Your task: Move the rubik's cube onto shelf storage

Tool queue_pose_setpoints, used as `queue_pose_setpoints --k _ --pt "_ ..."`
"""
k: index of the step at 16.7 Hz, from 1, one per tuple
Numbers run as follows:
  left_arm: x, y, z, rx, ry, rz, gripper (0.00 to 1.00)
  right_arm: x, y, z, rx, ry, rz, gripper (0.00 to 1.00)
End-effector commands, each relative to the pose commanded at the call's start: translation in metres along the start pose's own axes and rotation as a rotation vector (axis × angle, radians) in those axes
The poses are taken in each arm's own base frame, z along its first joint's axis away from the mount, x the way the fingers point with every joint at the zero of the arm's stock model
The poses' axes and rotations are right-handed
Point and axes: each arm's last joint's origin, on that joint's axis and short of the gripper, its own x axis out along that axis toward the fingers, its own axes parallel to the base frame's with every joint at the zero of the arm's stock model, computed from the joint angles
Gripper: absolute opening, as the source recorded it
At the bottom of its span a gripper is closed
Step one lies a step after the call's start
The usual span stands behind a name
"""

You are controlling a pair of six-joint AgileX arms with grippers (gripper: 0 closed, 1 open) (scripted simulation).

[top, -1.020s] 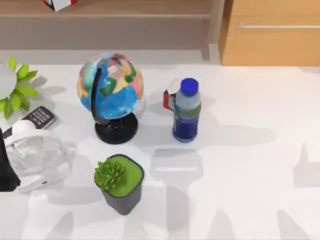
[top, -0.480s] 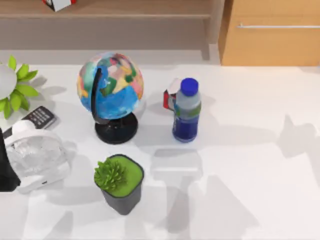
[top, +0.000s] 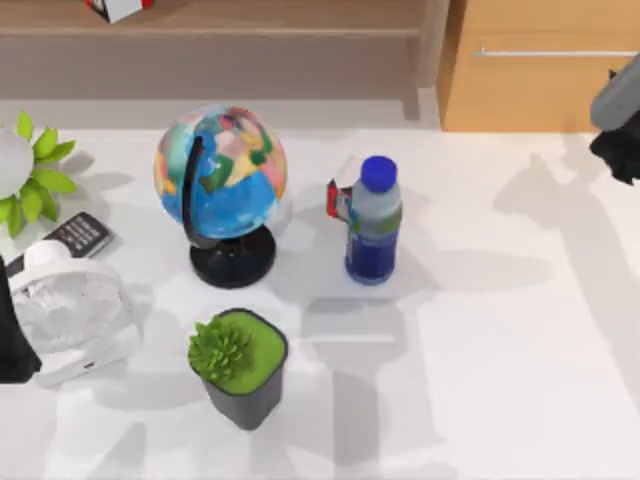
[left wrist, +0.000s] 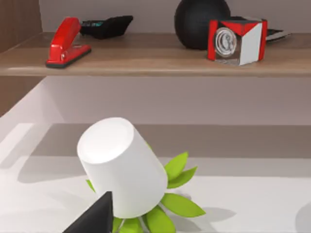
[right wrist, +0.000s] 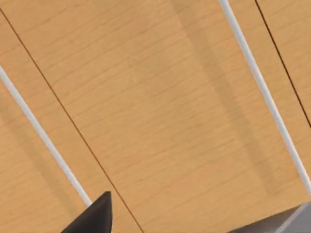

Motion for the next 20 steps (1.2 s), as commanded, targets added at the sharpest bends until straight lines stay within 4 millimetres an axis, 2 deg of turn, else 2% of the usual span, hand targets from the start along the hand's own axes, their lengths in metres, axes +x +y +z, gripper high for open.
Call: queue_pose_setpoints --k 4,8,12,20 --pt "0.000 0.000 0.000 0.000 0.000 0.000 1.00 0.060 0.040 -0.012 -0.234 0.018 -0.023 1.00" --pt "0.000 0.000 0.000 0.000 0.000 0.000 1.00 0.099 0.084 -0.033 -0.408 0.055 -0.050 1.00" --pt "0.000 0.000 0.000 0.000 0.000 0.000 1.00 0.114 0.110 -0.049 -0.495 0.084 -0.068 1.00" --pt "0.000 0.000 0.000 0.000 0.000 0.000 1.00 0.117 0.111 -0.050 -0.501 0.086 -0.068 1.00"
